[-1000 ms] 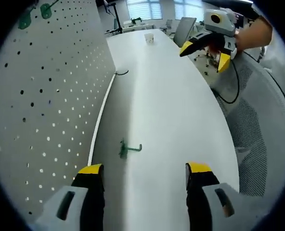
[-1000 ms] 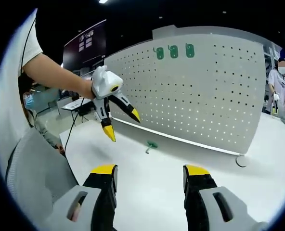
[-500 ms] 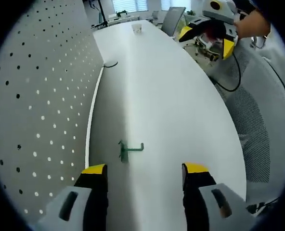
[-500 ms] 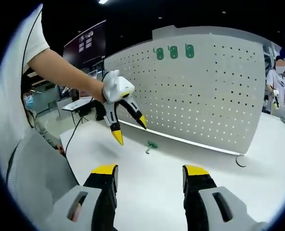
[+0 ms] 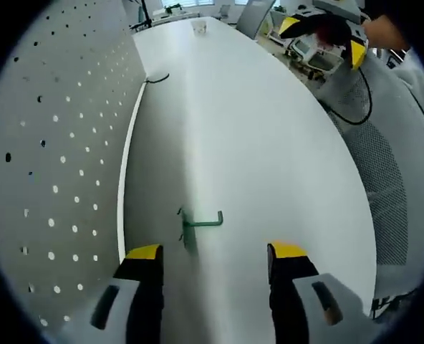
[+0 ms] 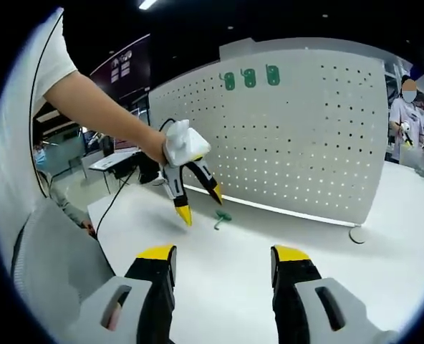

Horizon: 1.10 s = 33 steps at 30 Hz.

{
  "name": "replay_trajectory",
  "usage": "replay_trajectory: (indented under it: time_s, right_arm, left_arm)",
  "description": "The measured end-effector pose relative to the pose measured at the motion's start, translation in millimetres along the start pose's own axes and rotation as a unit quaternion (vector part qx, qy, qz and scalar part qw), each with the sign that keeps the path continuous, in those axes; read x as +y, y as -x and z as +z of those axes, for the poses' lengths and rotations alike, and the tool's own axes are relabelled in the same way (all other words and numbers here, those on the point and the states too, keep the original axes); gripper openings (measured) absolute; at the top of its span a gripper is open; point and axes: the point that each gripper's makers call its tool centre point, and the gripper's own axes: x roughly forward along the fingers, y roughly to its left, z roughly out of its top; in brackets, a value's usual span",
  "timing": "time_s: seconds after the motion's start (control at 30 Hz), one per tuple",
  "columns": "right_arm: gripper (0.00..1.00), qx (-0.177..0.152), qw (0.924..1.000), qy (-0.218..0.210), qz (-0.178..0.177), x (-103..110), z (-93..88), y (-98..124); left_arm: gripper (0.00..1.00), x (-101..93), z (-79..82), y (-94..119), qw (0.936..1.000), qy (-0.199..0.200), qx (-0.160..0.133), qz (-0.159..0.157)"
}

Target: Insert the hook assembly into the mounting plate slot until the hook locks in place.

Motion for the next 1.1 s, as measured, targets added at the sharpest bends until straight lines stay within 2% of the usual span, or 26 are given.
replay_trajectory:
  time_s: [0.17,0.33,0.53,0.7,0.9,1.03,1.1]
  right_arm:
    - [0.51,0.006,1.0000,0.006,-0.001,0,-3.0,0]
    - [0.50,0.009,0.9999,0.006,-0.001,-1,-4.3,0]
    - [0.47,0.012,0.9999,0.006,-0.006,-3,-5.8,1]
    - [0.46,0.016,0.9998,0.008,-0.006,-3,-7.2,1]
    - [0.45,0.018,0.9997,0.010,-0.012,-5,-7.5,2]
    - [0.44,0.018,0.9997,0.011,-0.013,-6,-8.3,2]
    - [0.44,0.020,0.9996,0.012,-0.014,-6,-8.8,2]
  left_arm:
    - [0.61,5.7,-0.3,-7,0.9998,0.019,-0.002,-0.009]
    - [0.60,6.6,-0.8,-13,0.9998,0.007,0.002,-0.021]
    - [0.58,12.1,1.2,-20,0.9991,0.025,-0.001,-0.034]
    - [0.52,20.7,0.0,-21,0.9994,0.027,0.007,-0.021]
    - [0.50,22.0,0.5,-21,0.9996,0.026,0.006,-0.013]
    - [0.43,22.5,0.6,-21,0.9995,0.030,0.006,-0.009]
    - [0.34,25.3,0.2,-21,0.9993,0.038,0.005,-0.004]
